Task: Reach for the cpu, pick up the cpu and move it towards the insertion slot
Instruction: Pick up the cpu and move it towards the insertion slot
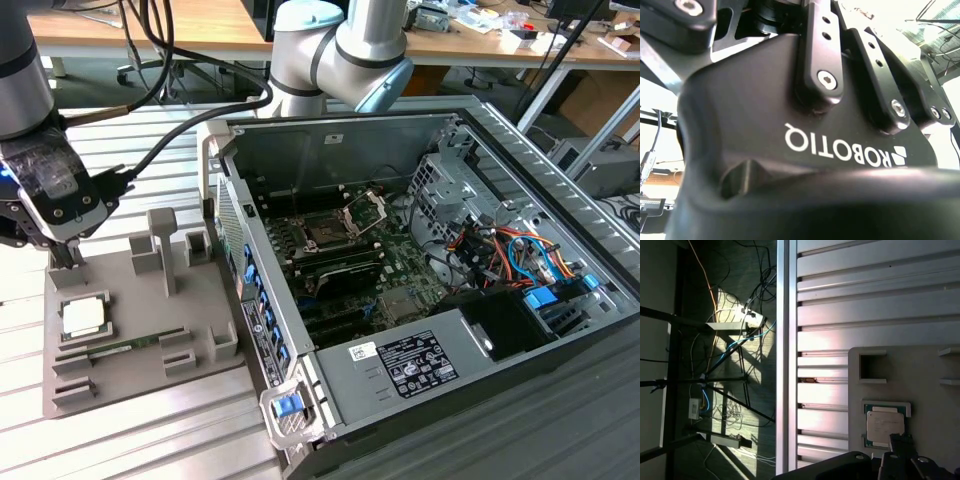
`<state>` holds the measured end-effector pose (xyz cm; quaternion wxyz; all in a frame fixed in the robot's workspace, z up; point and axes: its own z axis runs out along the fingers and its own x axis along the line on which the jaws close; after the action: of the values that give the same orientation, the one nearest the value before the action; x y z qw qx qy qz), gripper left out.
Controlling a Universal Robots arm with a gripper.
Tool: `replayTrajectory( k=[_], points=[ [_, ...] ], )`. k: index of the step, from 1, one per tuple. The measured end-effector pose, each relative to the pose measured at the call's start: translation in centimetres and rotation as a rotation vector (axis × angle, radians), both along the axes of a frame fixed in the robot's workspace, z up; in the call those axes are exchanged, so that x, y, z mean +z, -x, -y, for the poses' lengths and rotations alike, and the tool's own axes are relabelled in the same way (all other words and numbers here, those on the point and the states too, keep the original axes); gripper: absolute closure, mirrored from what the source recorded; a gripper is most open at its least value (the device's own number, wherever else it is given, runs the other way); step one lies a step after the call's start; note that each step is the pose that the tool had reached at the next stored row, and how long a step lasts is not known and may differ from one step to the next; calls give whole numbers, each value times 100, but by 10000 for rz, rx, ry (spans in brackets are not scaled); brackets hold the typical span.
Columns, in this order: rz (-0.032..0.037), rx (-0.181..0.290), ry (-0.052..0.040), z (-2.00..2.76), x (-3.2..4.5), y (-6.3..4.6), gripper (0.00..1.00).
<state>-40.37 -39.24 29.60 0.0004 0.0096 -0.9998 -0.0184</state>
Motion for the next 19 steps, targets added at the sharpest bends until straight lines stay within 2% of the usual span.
replayTrajectory(
  k=[19],
  points=[
    [0, 0, 0, 0, -41, 3, 89]
  ],
)
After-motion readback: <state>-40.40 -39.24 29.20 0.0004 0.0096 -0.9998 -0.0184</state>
